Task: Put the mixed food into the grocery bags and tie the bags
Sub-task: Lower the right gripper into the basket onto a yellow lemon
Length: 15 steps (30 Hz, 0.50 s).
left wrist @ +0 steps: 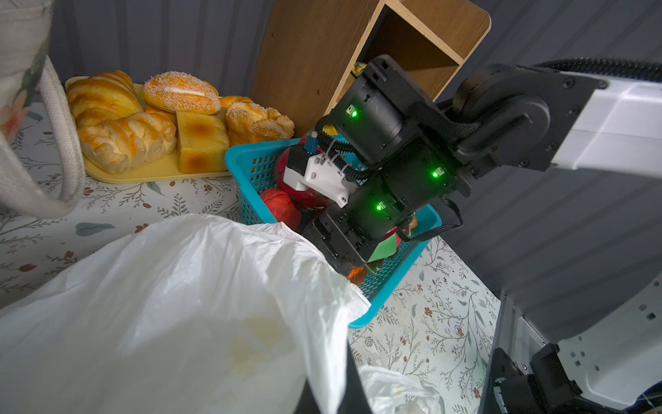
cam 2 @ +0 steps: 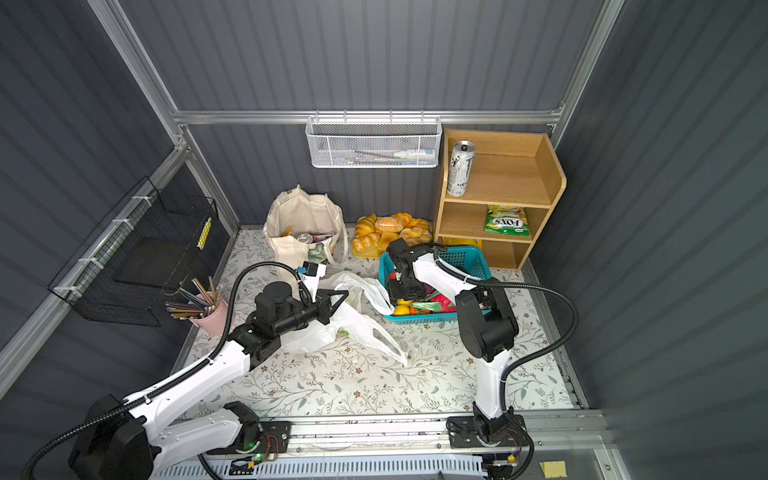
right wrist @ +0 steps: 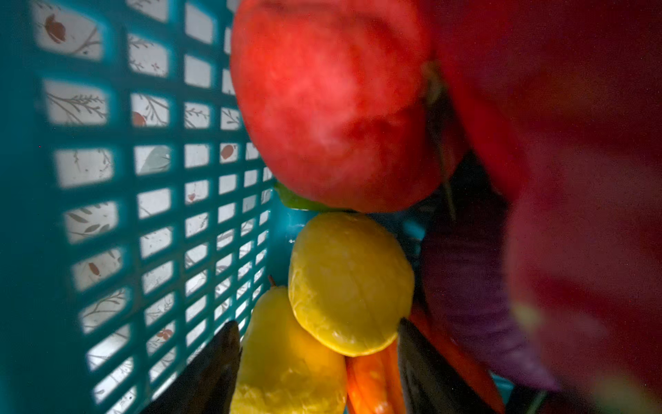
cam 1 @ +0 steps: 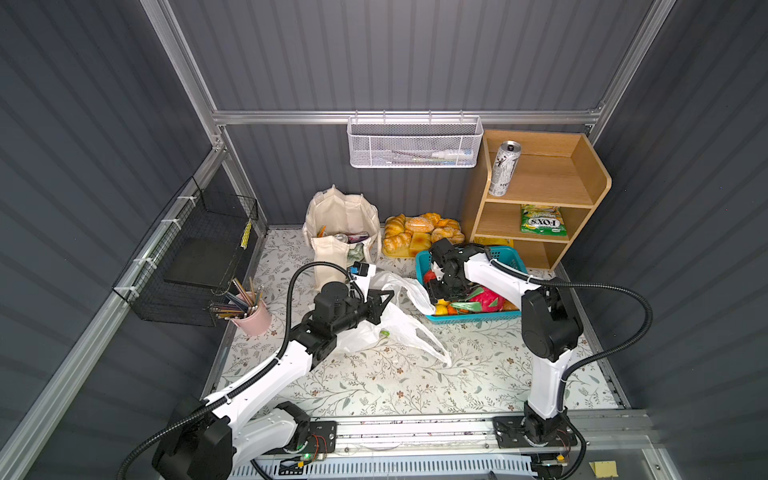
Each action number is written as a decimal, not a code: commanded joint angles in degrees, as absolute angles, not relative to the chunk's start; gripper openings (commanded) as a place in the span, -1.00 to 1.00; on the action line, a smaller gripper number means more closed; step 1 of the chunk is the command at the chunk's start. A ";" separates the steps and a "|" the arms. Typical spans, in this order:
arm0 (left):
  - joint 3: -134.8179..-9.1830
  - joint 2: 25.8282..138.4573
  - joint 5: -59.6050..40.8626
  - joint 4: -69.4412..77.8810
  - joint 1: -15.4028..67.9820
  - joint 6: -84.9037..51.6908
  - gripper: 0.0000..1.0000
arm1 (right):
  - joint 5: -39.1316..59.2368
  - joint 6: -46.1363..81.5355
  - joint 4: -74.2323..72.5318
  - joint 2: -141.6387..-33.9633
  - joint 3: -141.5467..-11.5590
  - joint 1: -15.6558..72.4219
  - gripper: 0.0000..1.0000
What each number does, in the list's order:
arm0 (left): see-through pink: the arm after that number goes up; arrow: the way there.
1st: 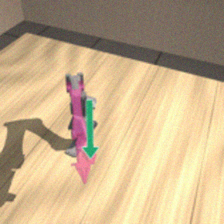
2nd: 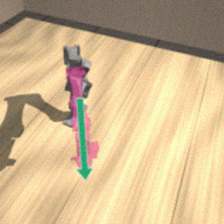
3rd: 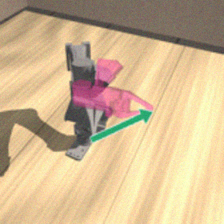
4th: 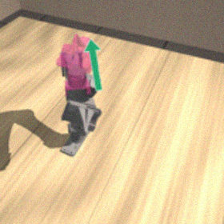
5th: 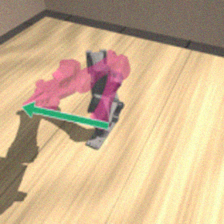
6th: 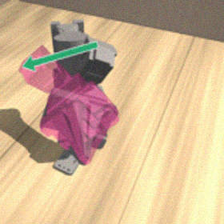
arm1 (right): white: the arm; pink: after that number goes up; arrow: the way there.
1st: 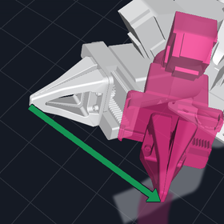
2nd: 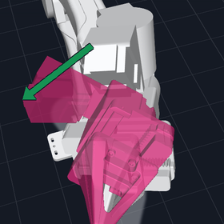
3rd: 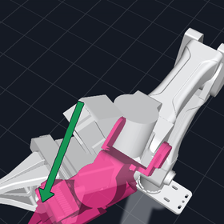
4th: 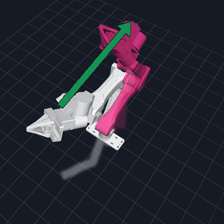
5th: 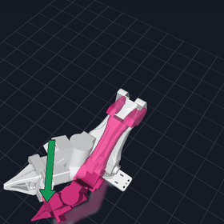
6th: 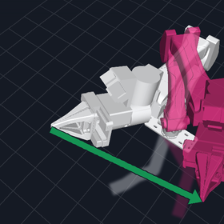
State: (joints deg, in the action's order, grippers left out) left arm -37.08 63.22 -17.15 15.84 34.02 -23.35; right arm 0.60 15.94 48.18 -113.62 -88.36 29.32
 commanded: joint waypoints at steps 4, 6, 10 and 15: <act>-37.16 62.64 -18.19 16.70 33.74 -23.05 -1.00 | -7.21 14.37 50.59 -118.02 -86.65 28.93 0.23; -37.55 62.80 -18.19 16.61 33.75 -23.03 -1.00 | -8.78 13.99 49.74 -116.77 -85.52 28.80 0.11; -37.88 63.41 -18.36 16.61 33.76 -23.02 -1.00 | -8.66 13.97 48.04 -115.40 -84.38 28.15 -0.02; -38.02 63.72 -18.46 16.78 33.75 -23.37 -1.00 | -6.53 14.60 46.75 -114.20 -84.14 27.95 -0.17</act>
State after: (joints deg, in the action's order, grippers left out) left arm -37.08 63.40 -17.56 15.84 34.02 -23.35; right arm -5.10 13.85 45.56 -114.43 -86.19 29.23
